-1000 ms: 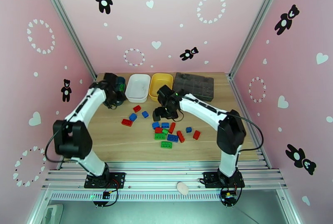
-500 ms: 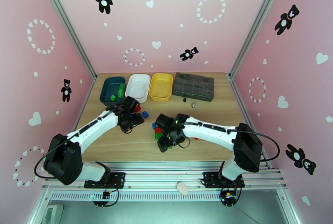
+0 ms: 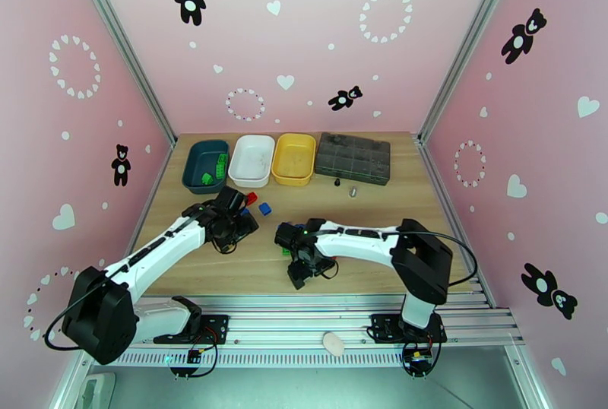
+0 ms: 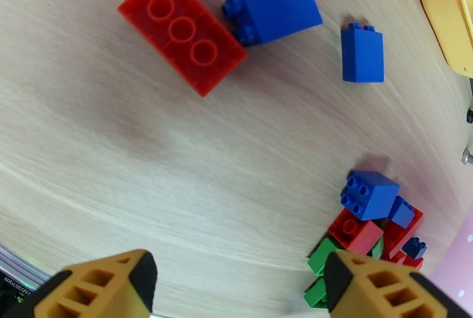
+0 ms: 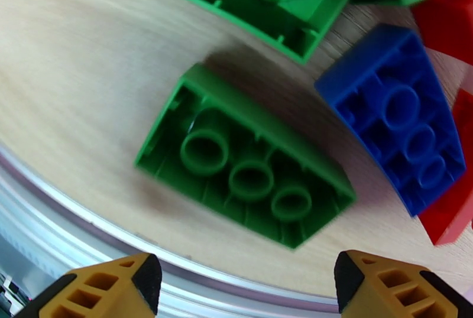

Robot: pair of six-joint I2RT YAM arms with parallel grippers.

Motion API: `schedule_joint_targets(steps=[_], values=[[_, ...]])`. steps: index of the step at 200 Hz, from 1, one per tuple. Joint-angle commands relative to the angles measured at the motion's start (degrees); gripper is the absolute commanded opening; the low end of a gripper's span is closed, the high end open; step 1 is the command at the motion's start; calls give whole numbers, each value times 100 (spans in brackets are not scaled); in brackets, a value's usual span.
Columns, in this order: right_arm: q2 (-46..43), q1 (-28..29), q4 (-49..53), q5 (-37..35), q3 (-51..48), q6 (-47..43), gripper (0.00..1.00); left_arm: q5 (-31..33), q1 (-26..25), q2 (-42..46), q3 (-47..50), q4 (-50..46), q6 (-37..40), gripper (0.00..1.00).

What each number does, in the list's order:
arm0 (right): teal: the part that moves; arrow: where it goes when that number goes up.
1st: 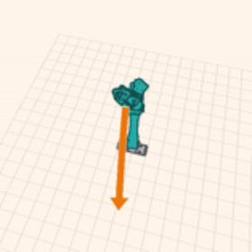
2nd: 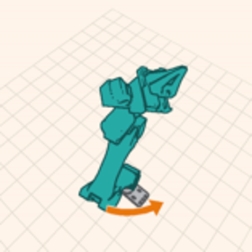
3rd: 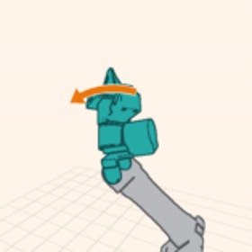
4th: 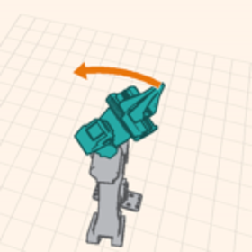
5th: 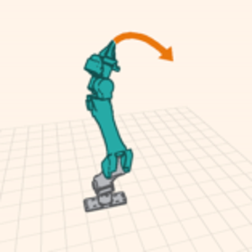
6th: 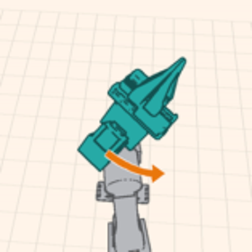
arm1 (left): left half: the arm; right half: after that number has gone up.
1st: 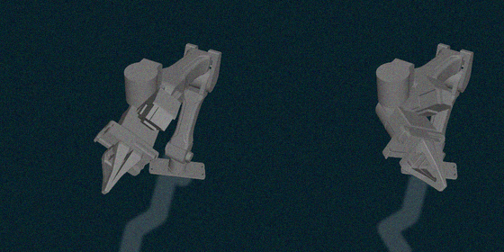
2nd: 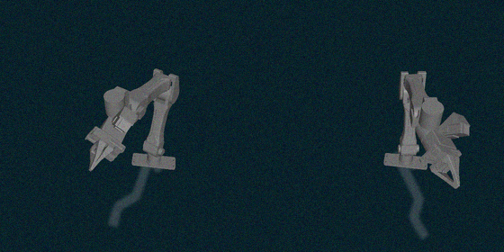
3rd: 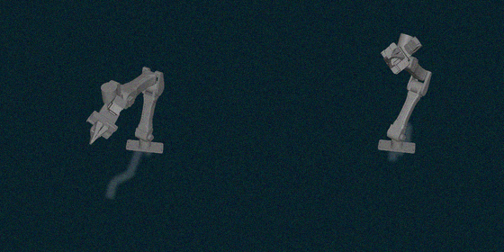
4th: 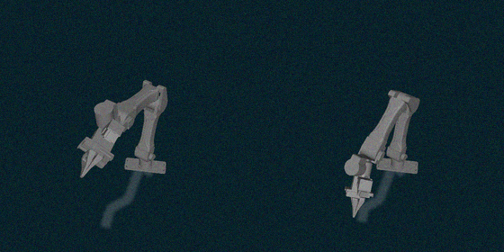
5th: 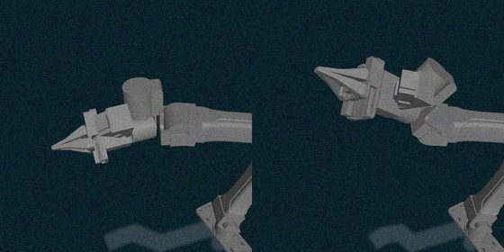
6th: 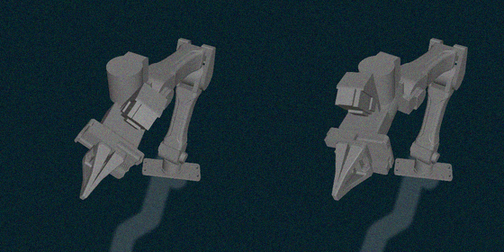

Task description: Sort the legos into containers by color

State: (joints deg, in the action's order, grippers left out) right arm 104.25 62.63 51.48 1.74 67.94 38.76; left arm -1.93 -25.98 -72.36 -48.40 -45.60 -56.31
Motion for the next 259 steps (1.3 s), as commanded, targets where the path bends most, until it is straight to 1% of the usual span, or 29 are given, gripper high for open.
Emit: schedule_joint_targets(steps=[1,46,75,123,152,168,210,223,242,259], values=[[178,-85,52,-164,252,-18,81,126,71,172,129,37,-116,81],[509,-450,74,-176,472,-70,81,36,307,274,129,-1,-47,82],[666,-586,123,-174,745,-194,81,3,417,268,129,-14,-7,82],[743,-802,145,-51,862,-261,73,-44,497,127,73,-3,41,82],[588,-788,100,91,698,-191,73,-48,506,43,-32,-10,76,82],[454,-767,43,181,540,-90,75,-44,515,22,-62,-10,77,82],[304,-504,26,162,329,52,76,-53,508,4,-42,7,41,82],[318,-489,-14,164,332,67,74,-66,509,20,-25,10,33,82],[374,-485,-73,191,371,81,67,-118,514,16,-11,7,26,82],[406,-471,-86,187,467,93,63,-200,518,11,-20,14,39,82]])
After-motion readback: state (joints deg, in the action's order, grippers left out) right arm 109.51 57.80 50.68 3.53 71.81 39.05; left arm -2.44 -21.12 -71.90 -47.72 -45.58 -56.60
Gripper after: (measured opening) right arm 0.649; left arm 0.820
